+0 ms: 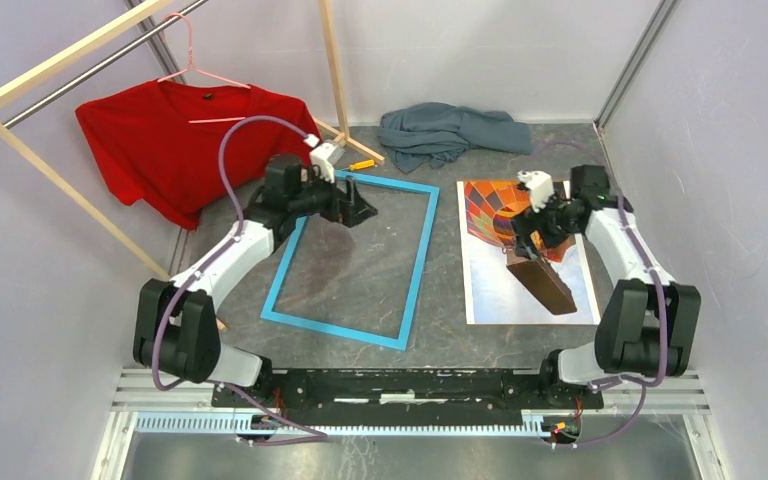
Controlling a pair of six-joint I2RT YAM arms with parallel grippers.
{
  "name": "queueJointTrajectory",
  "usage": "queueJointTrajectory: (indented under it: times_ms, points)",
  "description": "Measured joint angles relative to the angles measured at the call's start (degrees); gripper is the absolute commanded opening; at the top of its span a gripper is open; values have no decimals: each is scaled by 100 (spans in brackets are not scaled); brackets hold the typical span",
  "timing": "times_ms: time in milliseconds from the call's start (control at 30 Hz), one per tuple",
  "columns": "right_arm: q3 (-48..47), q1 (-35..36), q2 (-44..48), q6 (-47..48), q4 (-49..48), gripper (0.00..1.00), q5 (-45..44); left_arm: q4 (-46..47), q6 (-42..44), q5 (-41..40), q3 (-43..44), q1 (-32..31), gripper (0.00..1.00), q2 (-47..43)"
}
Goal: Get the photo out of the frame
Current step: Place the photo frame item at the center of the board, then move the photo to the photo frame.
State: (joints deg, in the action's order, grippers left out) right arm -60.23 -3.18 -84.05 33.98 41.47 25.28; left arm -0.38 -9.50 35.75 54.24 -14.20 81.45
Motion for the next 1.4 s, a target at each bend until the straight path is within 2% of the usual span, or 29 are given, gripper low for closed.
queueJointTrajectory:
  times_ms: [200,367,500,833,1133,1400]
  points:
    - [350,-1152,363,387,144,98,240,-284,334,-466,802,-1110,100,326]
    - [588,-1961,363,686,289,98,468,-457,365,-734,1390,-1823,100,1051]
    - [752,-2347,393,695,166,98,590,-691,315,-896,1821,-2264,100,1744]
    - [1233,-2452,909,442,-505,98,592,-916,-800,-1005,2940,-3165,100,3145]
    - [1344,-2826,610,343,-671,98,800,-881,-1445,-970,2944,-3987,100,3329]
    - [1436,-2846,610,302,-758,96,874,-811,-1563,-997,2599,-4129,100,3329]
